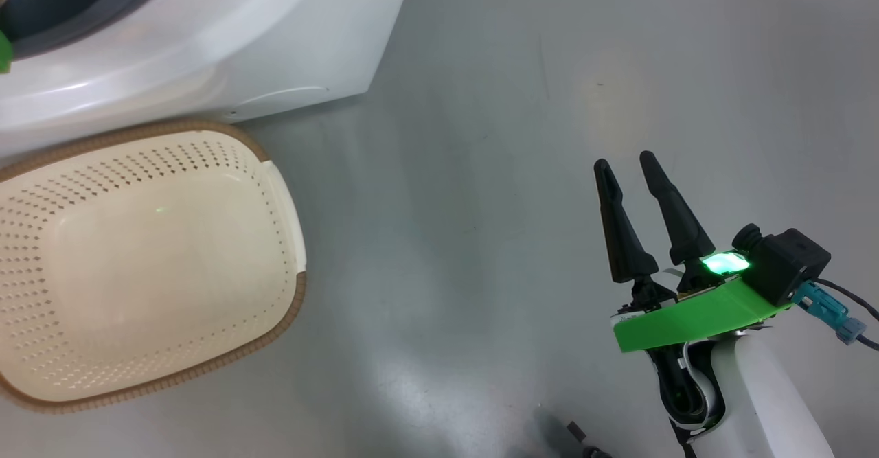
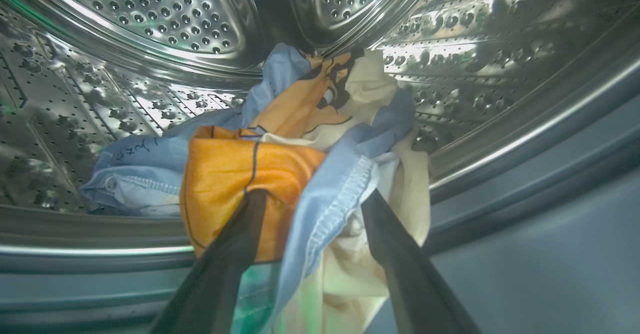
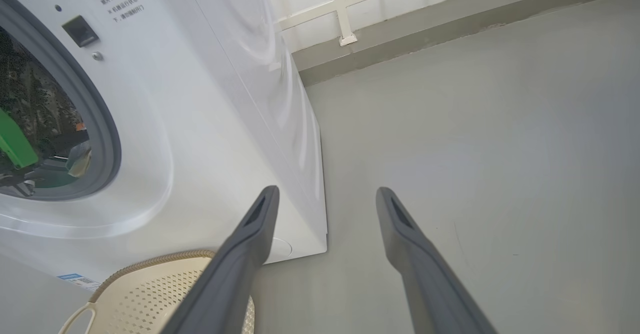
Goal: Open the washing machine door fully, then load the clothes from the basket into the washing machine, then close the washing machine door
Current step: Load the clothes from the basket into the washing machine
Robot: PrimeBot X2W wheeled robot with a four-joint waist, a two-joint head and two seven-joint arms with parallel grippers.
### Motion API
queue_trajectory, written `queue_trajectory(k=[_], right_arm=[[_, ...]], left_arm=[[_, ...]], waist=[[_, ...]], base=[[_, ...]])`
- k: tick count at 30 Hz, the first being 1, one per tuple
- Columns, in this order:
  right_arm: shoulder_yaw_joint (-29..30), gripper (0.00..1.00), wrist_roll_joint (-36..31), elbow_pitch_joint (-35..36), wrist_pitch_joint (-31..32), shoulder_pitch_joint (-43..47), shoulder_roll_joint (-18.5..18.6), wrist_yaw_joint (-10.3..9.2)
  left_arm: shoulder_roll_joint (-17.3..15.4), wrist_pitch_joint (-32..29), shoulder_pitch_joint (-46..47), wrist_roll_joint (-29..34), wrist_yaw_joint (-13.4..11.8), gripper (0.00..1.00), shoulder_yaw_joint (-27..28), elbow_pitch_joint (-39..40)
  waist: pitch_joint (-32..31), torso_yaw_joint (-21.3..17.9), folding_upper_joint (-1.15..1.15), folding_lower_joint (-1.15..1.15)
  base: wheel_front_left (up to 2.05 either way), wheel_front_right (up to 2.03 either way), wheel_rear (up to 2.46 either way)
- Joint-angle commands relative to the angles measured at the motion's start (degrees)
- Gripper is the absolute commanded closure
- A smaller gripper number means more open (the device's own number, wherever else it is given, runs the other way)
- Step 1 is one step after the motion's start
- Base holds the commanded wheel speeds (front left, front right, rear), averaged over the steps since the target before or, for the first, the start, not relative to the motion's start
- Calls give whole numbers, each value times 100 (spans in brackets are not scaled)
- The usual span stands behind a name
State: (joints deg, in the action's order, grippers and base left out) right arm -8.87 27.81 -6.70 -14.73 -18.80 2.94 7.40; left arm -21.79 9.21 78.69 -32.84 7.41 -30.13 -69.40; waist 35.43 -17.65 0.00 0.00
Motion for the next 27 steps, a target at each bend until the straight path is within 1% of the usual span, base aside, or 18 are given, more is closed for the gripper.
queue_trajectory(k=[1,9,13,16,19,27], right_arm=[[-114,0,-26,109,-27,146,-6,9],[-33,0,-114,108,-27,127,-6,9],[23,0,-174,105,-27,123,-6,9],[59,0,-208,101,-27,127,-6,9],[114,0,-263,101,-27,128,-6,9],[212,0,-328,86,-27,180,93,9]], left_arm=[[-182,114,10,-143,7,0,64,135],[-48,473,-342,-926,7,0,212,398],[-47,562,-552,-1152,7,0,266,635],[-94,573,-659,-1147,7,0,335,856],[-145,576,-915,-1064,7,0,729,1320],[103,578,-1911,-464,7,0,1623,2216]], waist=[[-24,31,0,0],[-120,192,0,0],[-185,290,0,0],[-221,343,0,0],[-277,427,0,0],[-542,630,0,0]], base=[[0,0,0],[0,0,0],[0,0,0],[0,0,0],[0,0,0],[0,0,0]])
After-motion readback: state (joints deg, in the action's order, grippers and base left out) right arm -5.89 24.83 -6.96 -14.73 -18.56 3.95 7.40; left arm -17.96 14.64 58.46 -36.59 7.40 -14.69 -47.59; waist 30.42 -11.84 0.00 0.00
